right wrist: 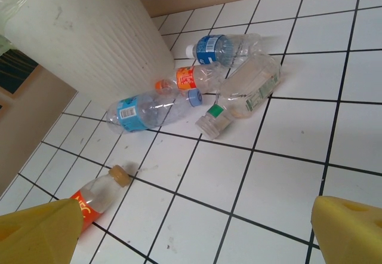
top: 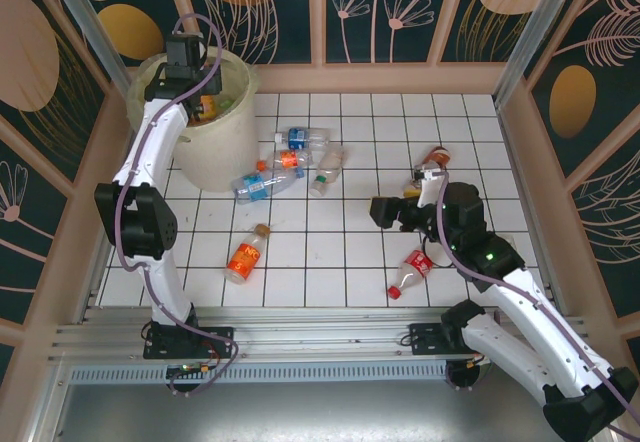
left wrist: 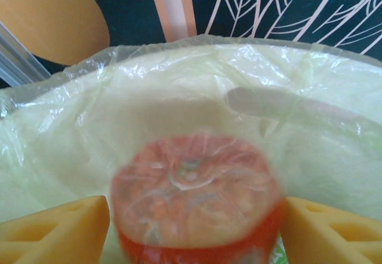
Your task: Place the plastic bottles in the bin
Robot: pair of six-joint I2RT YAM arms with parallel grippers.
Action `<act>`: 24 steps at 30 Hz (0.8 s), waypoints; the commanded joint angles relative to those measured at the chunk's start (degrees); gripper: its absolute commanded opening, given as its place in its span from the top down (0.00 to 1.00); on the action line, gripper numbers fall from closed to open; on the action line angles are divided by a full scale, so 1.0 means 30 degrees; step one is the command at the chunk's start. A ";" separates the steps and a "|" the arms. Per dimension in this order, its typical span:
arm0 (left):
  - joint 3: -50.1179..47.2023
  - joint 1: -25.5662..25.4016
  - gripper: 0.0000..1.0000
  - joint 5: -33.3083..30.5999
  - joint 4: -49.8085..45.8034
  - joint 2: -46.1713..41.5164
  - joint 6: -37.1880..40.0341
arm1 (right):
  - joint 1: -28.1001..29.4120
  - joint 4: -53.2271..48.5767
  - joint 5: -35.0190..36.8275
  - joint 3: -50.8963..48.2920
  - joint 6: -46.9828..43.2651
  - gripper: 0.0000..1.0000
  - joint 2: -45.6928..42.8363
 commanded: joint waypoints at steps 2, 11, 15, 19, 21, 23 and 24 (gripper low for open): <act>0.0688 0.0192 0.16 0.0348 -0.0361 -0.0653 -0.0425 | 0.0136 -0.0440 0.0565 0.0040 0.0322 0.01 -0.0282; 0.0440 0.0188 0.01 0.1462 -0.0138 -0.2574 -0.1722 | 0.0135 -0.0593 0.1319 -0.0028 0.0476 0.02 -0.0313; -0.1029 0.0191 0.01 0.2687 0.1105 -0.4377 -0.2548 | 0.0116 -0.0702 0.1277 -0.0019 0.0561 0.02 -0.0126; -0.3816 0.0188 0.01 0.4527 0.3084 -0.7382 -0.3772 | 0.0138 -0.0606 0.1291 -0.0015 0.0998 0.02 0.0278; -0.5629 0.0189 0.01 0.6437 0.4120 -0.8887 -0.4169 | 0.0125 -0.0447 0.1440 0.0045 0.1288 0.02 0.0453; -0.7558 0.0191 0.01 0.8936 0.5221 -1.0306 -0.4636 | 0.0137 -0.0285 0.1598 0.0083 0.1669 0.02 0.0717; -0.8730 0.0180 0.01 1.0933 0.5950 -1.1073 -0.4889 | 0.0138 -0.0132 0.1585 0.0082 0.1809 0.02 0.0891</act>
